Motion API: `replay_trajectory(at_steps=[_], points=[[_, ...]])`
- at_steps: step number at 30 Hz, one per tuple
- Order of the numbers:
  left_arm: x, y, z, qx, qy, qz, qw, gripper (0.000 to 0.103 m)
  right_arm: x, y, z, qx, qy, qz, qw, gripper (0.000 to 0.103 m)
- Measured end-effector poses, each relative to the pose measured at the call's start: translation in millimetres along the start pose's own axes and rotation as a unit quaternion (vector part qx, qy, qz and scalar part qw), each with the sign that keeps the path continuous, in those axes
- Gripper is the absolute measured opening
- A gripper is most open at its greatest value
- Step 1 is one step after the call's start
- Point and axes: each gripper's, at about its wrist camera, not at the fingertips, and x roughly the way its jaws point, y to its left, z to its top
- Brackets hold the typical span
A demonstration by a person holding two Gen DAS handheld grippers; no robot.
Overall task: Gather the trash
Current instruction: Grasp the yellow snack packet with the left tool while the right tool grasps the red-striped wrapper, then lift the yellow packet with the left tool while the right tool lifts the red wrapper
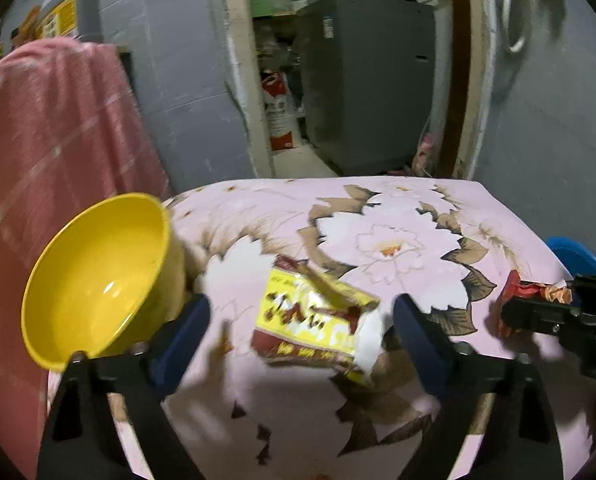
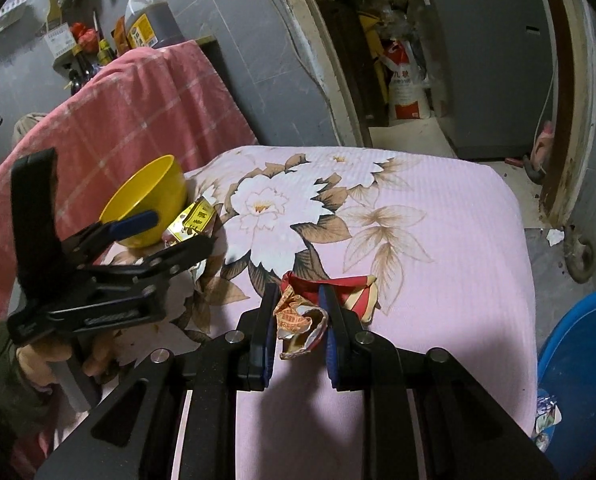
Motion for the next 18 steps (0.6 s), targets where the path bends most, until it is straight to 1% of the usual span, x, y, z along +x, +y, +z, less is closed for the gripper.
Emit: replay_trajectory(at_steps=[1,2,3,6,9,13,15,18], points=[[0.9,-1.3,0.4,0.003,0.003,0.000,1.0000,0.068,0.1,0.1,-0.1,0.000,0.000,0.000,1.000,0.018],[4.0,-2.6,0.4,0.007,0.009,-0.001,0.9999,0.056,-0.3,0.0,-0.2,0.000,0.000,0.000,1.000,0.018],[6.0,-4.6,0.8,0.008,0.013,0.000,0.9999,0.055,-0.5,0.1,-0.2,0.000,0.000,0.001,1.000,0.018],[0.6,-0.6,-2.0,-0.003,0.005,-0.005,1.0000,0.053,0.0,-0.4,-0.6,0.002,0.001,0.002,1.000,0.018],[-11.4,10.9,-4.9,-0.038,-0.005,-0.032,0.9988,0.053,1.0,-1.5,-1.0,0.006,0.003,0.006,1.000,0.018],[-33.6,30.8,-20.5,-0.085,-0.022,-0.069,0.9938,0.053,0.4,-2.4,-1.1,0.006,0.005,0.006,1.000,0.018],[-41.8,38.4,-29.6,-0.101,-0.021,-0.081,0.9914,0.053,0.4,-0.8,-1.6,0.003,0.006,0.005,1.000,0.018],[-50.6,42.3,-40.1,-0.117,-0.010,-0.082,0.9896,0.053,0.7,-1.1,-3.2,0.001,0.011,0.008,1.000,0.018]])
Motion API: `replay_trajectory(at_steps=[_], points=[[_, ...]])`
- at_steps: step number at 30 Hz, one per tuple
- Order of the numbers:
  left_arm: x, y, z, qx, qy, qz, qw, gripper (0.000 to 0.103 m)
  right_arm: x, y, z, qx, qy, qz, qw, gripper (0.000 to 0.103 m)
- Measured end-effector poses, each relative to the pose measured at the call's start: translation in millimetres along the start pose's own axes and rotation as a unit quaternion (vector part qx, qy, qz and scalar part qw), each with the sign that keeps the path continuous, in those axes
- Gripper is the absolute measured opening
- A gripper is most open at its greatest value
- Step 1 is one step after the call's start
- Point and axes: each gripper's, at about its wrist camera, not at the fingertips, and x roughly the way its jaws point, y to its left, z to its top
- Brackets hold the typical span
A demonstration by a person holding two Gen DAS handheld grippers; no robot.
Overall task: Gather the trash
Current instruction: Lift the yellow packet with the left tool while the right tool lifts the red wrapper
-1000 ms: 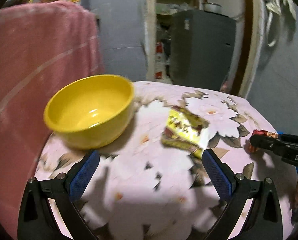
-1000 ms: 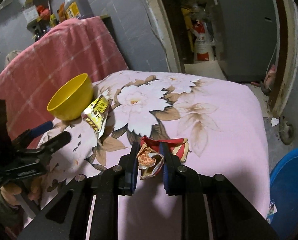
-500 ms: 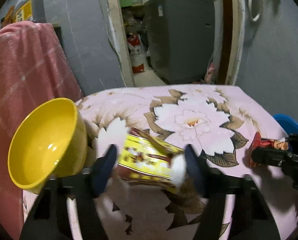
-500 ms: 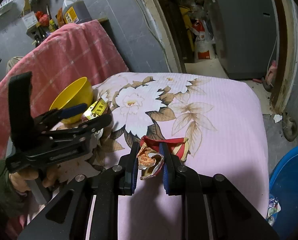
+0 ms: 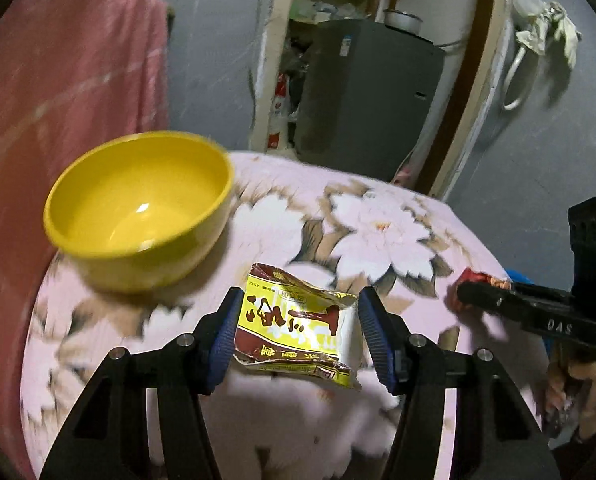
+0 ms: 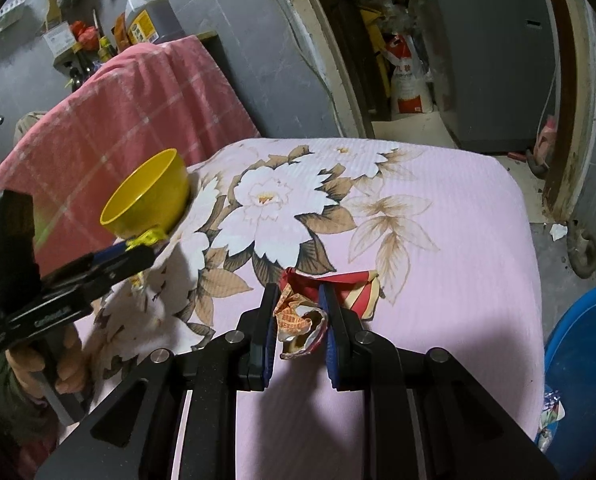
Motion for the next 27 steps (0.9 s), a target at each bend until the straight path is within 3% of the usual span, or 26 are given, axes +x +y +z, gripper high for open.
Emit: replay_trajectory(at_steps=[5,13,27], points=[[-3.8,-0.6,-7.9,-0.017,0.020,0.004,0.9997,0.052,4.6,1.5,-1.9,-0.002,0.013,0.010,1.000,0.018],[-11.6,-7.2,-14.3,-0.011,0.018,-0.002,0.9998,0.052,19.8,21.3,-15.9,-0.033,0.052,0.044,0.997,0.018],[-25.8,-11.7,-30.3,-0.025,0.016,-0.014,0.9995,0.053,12.9,38.4,-26.2,-0.075,0.037,0.025,0.996,0.017]])
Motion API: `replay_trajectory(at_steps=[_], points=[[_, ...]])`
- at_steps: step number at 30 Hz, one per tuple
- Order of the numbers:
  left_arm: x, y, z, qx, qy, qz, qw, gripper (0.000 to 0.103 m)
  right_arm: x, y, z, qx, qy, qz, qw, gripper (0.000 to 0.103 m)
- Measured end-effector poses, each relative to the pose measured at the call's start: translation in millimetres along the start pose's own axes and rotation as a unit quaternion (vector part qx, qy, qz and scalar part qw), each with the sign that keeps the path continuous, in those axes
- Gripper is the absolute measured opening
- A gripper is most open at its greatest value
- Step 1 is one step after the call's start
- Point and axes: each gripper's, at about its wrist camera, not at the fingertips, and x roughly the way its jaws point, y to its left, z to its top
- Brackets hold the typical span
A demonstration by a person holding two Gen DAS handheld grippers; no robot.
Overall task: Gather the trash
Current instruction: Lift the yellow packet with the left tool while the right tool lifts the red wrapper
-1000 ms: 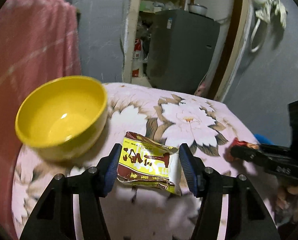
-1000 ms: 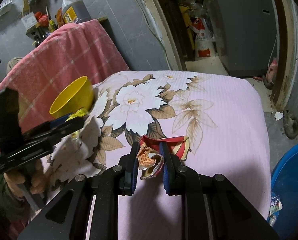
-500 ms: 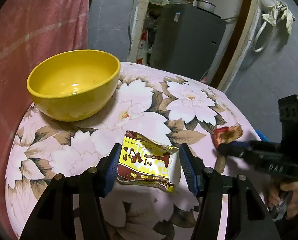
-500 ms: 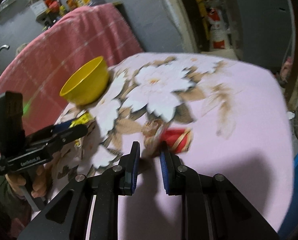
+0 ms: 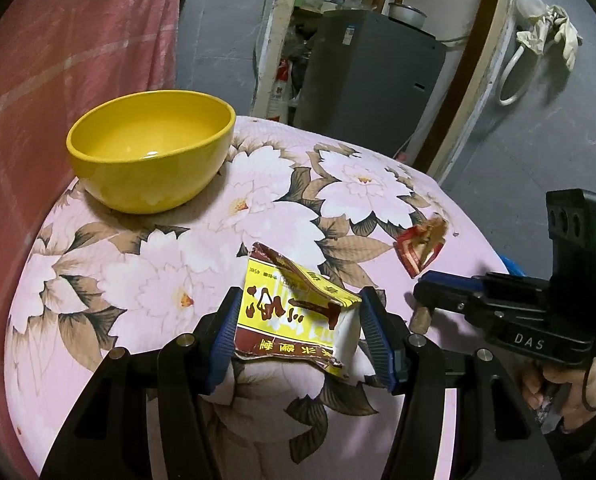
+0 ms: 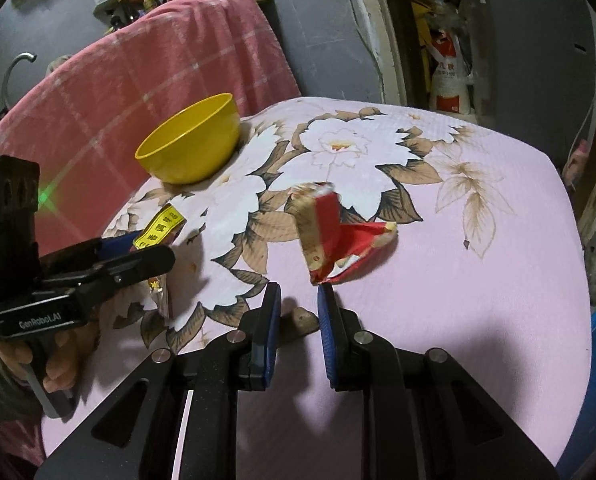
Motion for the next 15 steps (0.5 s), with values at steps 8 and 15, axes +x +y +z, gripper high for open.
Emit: replay_trajectory(at_steps=[8,15], points=[[-0.1,-0.5,-2.4,0.001,-0.009,0.004,1.0000,0.053,0.9,-2.6,-0.1,0.012,0.000,-0.004,1.000,0.019],[-2.5,4.4,-4.7,-0.014,-0.017,0.002,0.9998,0.053,3.3,4.6,-0.9,-0.011,0.009,-0.002,1.000,0.034]])
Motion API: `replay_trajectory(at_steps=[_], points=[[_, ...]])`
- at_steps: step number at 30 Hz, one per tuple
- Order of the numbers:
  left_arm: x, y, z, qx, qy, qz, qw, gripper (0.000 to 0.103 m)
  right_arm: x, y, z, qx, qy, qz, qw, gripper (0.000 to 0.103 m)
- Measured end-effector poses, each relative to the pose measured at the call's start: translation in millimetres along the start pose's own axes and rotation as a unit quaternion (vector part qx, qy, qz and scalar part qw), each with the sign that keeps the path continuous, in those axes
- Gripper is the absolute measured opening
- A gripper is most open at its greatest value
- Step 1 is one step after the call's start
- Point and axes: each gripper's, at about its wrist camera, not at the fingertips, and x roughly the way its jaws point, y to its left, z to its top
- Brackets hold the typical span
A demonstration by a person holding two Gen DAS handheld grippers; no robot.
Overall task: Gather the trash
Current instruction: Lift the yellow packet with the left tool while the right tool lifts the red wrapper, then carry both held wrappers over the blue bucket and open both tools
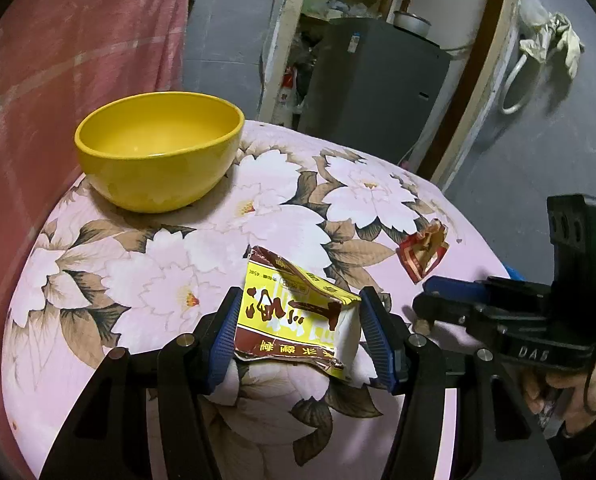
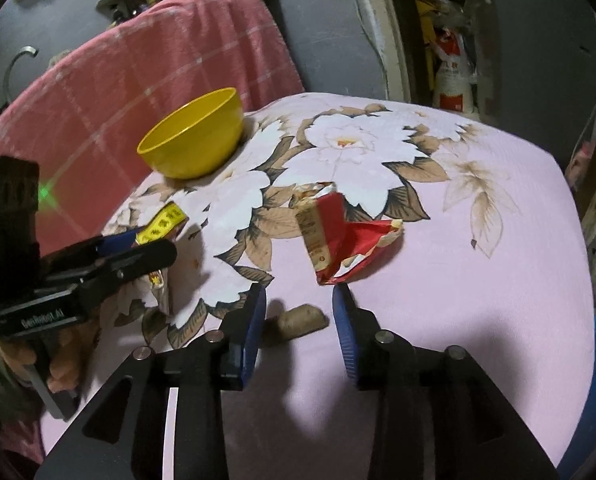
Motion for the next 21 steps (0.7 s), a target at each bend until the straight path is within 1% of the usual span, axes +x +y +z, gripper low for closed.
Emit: replay_trajectory(at_steps=[3,8,10,11,17,19,21], points=[[-1.1,3.0,0.0,-0.009,-0.003,0.001,1.0000,0.053,0.9,3.6,-0.5,-0.009,0.002,-0.005,1.000,0.035],[-1.8,3.8,-0.6,-0.013,-0.005,0.000,0.9999,0.053,0.6,1.1,-0.4,-0.004,0.004,0.003,1.000,0.037],[-1.9,4.1,-0.4,-0.013,-0.005,0.000,0.9999,0.053,-1.4,0.9,-0.5,0.000,-0.003,-0.003,1.000,0.037],[-2.0,4.1,-0.4,-0.013,-0.005,0.000,0.9999,0.053,-3.0,-0.2,-0.6,0.004,-0.008,-0.011,1.000,0.037],[-1.9,4.8,-1.0,-0.017,-0.004,-0.003,0.9998,0.053,-3.6,-13.9,5.1,0.042,-0.015,-0.025,0.999,0.036],[-1.8,5.9,-0.5,-0.018,-0.005,-0.004,0.9998,0.053,0.0,-14.2,11.0,0.043,-0.011,-0.030,0.999,0.040],[-1.6,6.3,0.2,-0.019,-0.006,-0.003,0.9998,0.053,4.5,-13.7,17.9,0.045,-0.004,-0.031,0.999,0.046]])
